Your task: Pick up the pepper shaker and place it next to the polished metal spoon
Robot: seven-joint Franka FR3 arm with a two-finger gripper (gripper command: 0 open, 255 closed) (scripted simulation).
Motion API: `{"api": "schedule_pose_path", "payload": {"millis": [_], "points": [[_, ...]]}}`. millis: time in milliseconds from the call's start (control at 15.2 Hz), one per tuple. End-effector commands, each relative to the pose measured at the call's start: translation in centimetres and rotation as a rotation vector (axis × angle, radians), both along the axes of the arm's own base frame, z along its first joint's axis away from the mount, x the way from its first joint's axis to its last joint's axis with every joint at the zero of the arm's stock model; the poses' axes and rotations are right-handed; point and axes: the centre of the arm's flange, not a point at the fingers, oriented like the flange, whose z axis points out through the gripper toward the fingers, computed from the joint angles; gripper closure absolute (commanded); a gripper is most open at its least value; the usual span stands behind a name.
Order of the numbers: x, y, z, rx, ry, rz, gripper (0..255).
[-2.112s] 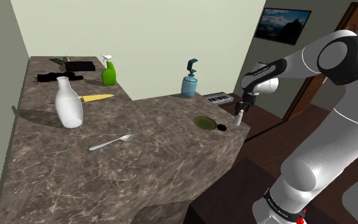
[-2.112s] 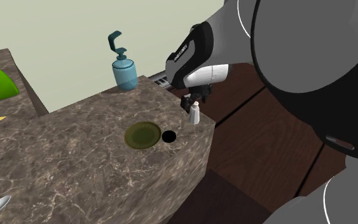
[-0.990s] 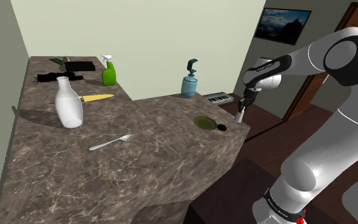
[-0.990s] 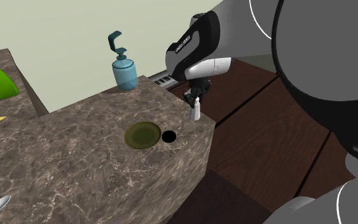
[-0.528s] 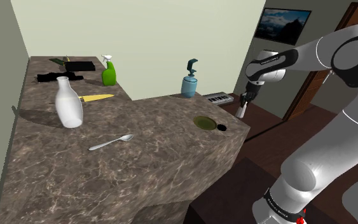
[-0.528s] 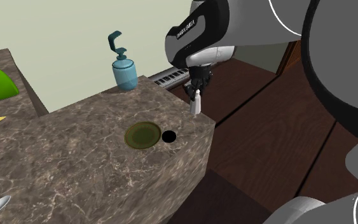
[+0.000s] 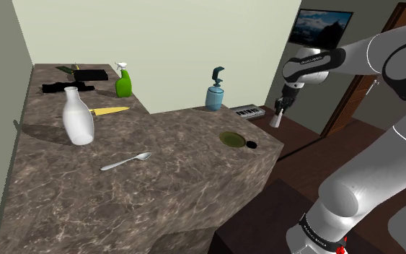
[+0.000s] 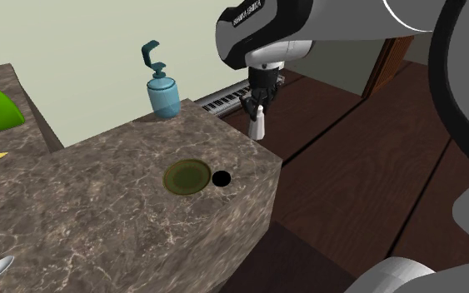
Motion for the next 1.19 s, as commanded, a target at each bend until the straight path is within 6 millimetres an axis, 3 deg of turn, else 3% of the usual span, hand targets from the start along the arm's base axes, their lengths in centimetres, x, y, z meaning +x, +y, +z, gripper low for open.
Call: {"api": "schedule_pose_path", "payload": {"millis": [0, 858, 1122], "points": [[0.0, 0.1, 1.1, 0.0, 0.0, 0.0, 255], [0.0, 0.1, 7.5, 0.0, 0.0, 0.0, 255], [0.9, 5.3, 6.9, 0.0, 0.0, 0.0, 255]]}}
